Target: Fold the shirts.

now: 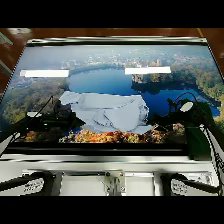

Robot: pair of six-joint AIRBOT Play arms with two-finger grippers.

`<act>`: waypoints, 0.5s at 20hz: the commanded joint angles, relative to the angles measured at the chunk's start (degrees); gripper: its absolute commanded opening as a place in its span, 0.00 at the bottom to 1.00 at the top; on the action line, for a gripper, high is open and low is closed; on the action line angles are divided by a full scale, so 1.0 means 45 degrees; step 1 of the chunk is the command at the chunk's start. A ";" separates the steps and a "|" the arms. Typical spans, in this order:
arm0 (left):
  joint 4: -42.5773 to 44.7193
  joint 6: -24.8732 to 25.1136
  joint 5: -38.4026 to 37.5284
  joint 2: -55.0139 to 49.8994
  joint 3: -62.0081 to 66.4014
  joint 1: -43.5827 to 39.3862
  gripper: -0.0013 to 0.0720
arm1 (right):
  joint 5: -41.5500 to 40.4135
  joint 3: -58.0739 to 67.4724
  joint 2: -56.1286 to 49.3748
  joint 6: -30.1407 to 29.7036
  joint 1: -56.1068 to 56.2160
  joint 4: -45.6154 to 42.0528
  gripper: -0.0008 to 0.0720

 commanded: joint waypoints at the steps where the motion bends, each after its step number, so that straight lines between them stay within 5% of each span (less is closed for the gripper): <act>1: -0.0034 0.0044 0.0015 0.0131 0.0427 0.0000 0.07 | -0.0476 -0.0005 -0.0670 0.0287 0.0039 0.0534 0.79; 4: 0.0005 0.0044 0.0019 0.0131 0.0447 0.0000 0.07 | -0.0559 -0.0005 -0.0865 0.0092 0.0039 0.0733 0.70; 5: 0.0005 0.0044 0.0044 0.0126 0.0447 0.0000 0.07 | -0.0544 -0.0005 -0.0865 -0.0102 0.0039 0.0903 0.50; 8: 0.0005 0.0044 0.0053 0.0121 0.0447 0.0000 0.07 | -0.0665 0.0000 -0.0865 -0.0602 0.0631 0.0899 0.17; 10: 0.0005 0.0117 0.0049 0.0141 0.0481 0.0005 0.07 | -0.0719 0.0000 -0.0845 -0.1141 0.1185 0.0879 0.10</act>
